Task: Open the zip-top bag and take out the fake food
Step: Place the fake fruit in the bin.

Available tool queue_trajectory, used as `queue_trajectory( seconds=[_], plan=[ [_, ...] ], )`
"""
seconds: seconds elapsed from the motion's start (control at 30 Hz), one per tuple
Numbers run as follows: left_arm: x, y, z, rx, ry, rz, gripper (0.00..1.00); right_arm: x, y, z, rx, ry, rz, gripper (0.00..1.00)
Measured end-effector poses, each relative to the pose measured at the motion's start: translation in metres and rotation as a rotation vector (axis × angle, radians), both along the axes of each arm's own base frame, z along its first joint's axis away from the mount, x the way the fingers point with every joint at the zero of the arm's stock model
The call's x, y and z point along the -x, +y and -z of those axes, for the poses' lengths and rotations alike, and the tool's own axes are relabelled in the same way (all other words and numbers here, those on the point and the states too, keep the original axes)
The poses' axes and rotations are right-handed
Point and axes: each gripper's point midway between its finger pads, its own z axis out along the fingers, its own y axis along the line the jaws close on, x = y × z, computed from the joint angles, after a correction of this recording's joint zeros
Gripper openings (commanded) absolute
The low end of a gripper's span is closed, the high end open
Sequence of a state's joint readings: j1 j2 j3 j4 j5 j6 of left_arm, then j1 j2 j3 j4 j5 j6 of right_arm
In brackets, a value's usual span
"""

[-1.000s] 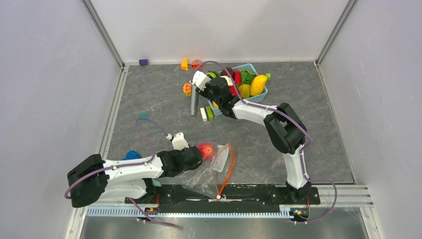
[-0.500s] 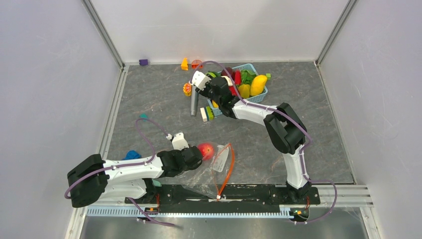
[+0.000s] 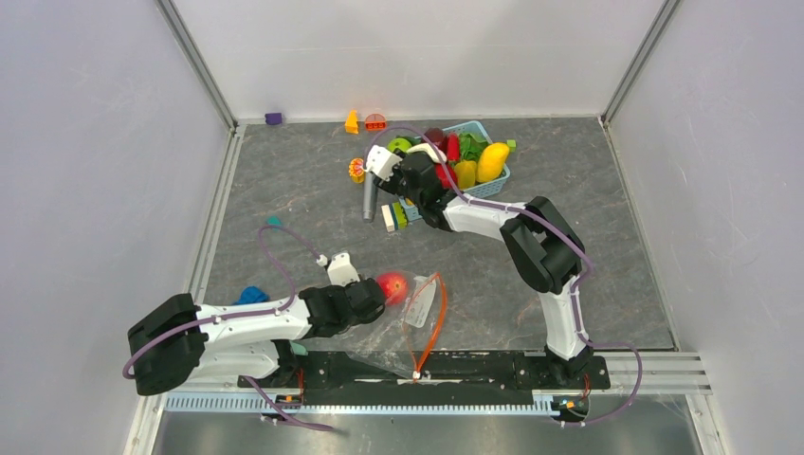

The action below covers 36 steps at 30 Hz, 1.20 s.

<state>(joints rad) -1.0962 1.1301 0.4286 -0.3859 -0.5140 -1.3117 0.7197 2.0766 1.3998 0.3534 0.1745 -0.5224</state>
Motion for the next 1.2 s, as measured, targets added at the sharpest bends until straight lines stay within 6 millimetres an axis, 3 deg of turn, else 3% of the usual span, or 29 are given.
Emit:
queue_trajectory(
  seconds=[0.17,0.37,0.87,1.07,1.2],
  plan=[
    [0.0,0.0,0.0,0.002,-0.001,0.0,0.02,0.0,-0.002,0.001,0.0,-0.002,0.006,0.79],
    [0.0,0.0,0.0,0.004,-0.002,0.0,0.02,-0.001,-0.005,-0.004,-0.006,-0.01,0.014,0.88],
    [0.0,0.0,0.0,0.005,-0.002,-0.001,0.02,0.009,0.0,-0.019,-0.049,0.023,-0.026,0.97],
    [0.001,0.001,0.0,0.004,-0.001,0.0,0.02,0.014,0.003,-0.034,-0.092,0.031,-0.044,0.98],
    [0.0,0.001,0.0,0.003,-0.002,-0.001,0.02,0.015,0.001,-0.056,-0.147,0.056,-0.006,0.98]
  ],
)
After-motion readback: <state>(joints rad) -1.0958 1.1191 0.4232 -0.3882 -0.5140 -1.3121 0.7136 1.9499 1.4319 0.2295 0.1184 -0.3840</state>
